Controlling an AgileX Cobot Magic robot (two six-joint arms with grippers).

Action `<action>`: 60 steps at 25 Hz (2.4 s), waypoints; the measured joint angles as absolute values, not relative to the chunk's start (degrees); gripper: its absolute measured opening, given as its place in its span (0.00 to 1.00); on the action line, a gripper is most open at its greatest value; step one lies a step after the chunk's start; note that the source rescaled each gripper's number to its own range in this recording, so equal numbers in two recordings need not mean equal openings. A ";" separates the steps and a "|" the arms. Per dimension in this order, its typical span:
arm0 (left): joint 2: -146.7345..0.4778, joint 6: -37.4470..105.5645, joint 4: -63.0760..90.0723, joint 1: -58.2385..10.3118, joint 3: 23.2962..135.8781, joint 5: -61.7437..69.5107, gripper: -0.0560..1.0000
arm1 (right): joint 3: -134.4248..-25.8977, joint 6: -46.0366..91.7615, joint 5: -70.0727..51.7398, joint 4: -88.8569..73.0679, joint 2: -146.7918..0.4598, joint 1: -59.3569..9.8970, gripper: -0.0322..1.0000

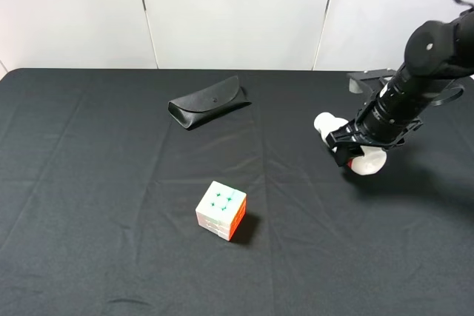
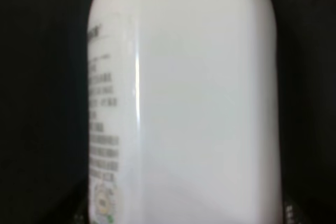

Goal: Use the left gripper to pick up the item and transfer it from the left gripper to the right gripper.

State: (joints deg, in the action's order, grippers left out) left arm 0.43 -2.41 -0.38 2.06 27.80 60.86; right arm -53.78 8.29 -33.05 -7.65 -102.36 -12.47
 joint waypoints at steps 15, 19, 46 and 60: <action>0.43 -2.41 -0.33 2.06 27.80 60.86 0.98 | -53.99 8.72 -32.06 -7.65 -104.03 -12.47 0.13; 0.43 -2.41 -0.33 2.06 27.80 60.86 0.98 | -53.99 8.72 -32.11 -7.65 -104.03 -12.47 0.13; 0.43 -2.37 -0.38 2.06 27.80 60.86 0.98 | -64.63 7.97 -50.85 -7.67 -98.38 -12.47 1.00; 0.43 -2.37 -0.38 2.06 27.80 60.82 0.98 | -65.30 4.21 -68.75 -7.67 -78.86 -12.47 1.00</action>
